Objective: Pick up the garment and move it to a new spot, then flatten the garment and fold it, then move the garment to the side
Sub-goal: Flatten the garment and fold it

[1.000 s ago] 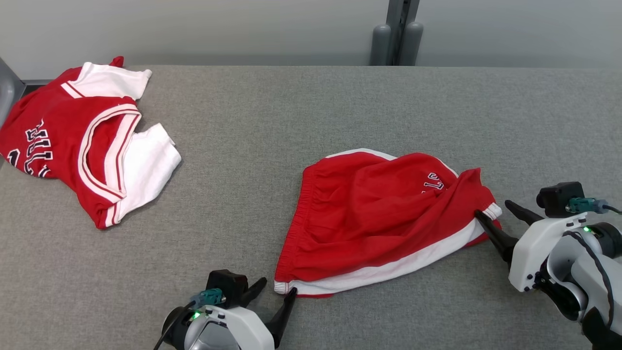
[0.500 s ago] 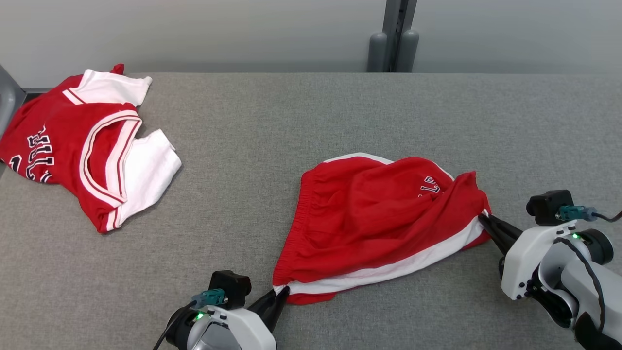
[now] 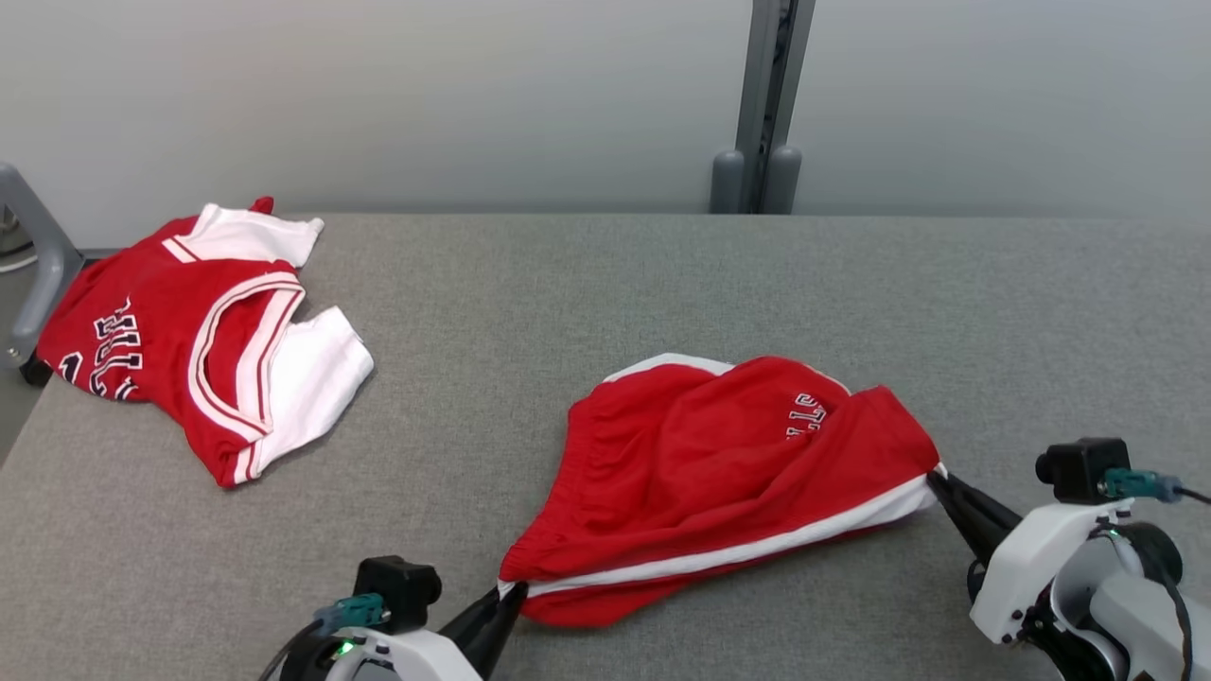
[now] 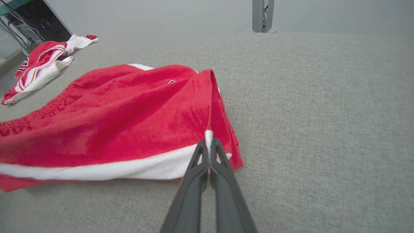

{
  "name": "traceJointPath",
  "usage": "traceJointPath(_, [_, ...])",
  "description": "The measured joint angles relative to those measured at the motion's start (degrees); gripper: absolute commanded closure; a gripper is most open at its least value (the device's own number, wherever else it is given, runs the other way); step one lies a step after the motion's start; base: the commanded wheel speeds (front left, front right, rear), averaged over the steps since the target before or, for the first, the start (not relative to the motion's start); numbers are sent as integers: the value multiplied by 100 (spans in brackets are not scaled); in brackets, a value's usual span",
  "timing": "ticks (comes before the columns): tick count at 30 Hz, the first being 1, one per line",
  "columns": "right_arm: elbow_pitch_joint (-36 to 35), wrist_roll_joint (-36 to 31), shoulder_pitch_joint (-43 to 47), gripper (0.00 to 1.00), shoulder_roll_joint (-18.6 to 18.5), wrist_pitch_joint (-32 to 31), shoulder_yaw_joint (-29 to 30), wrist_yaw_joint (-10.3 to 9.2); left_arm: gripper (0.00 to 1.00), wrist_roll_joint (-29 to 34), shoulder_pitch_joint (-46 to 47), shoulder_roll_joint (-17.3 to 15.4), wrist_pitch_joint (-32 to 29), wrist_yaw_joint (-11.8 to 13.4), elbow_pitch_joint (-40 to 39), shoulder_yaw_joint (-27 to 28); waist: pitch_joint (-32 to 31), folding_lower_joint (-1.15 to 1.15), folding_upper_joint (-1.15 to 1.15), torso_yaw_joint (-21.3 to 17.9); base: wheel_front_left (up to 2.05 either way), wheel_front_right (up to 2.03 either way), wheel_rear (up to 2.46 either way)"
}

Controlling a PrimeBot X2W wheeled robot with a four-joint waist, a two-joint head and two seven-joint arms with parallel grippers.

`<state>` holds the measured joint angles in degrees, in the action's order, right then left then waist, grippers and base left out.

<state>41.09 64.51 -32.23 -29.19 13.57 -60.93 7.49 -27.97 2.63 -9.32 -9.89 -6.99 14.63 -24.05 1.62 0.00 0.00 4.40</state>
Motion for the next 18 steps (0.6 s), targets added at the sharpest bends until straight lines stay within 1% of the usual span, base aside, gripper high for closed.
traceJointPath(3, [-327, 130, 183, 100, -75, 59, 93, 0, 100, -110, -112, -123, -153, 0, -325, 56, -116, 0, 0, -36, 0, 0, 0])
traceJointPath(10, [-984, 216, 287, 100, -309, 110, 343, 0, 100, -353, -129, -542, -859, -5, -1251, -41, -153, 0, 0, -171, 0, 0, 0])
traceJointPath(13, [-1268, 213, 201, 100, -386, 113, 469, 0, 100, -382, 267, -803, -1149, -8, -1447, -11, -44, 0, 0, -202, 0, 0, 0])
traceJointPath(15, [-1410, 219, 34, 100, -426, 116, 580, -1, 100, -444, 640, -873, -1360, -10, -1457, -21, 68, 0, 0, -225, 0, 0, 0])
traceJointPath(18, [-1678, 464, -278, 100, -386, 57, 695, 0, 100, -650, 1313, -958, -1715, -25, -1295, -101, 297, 0, 0, -270, 0, 0, 0])
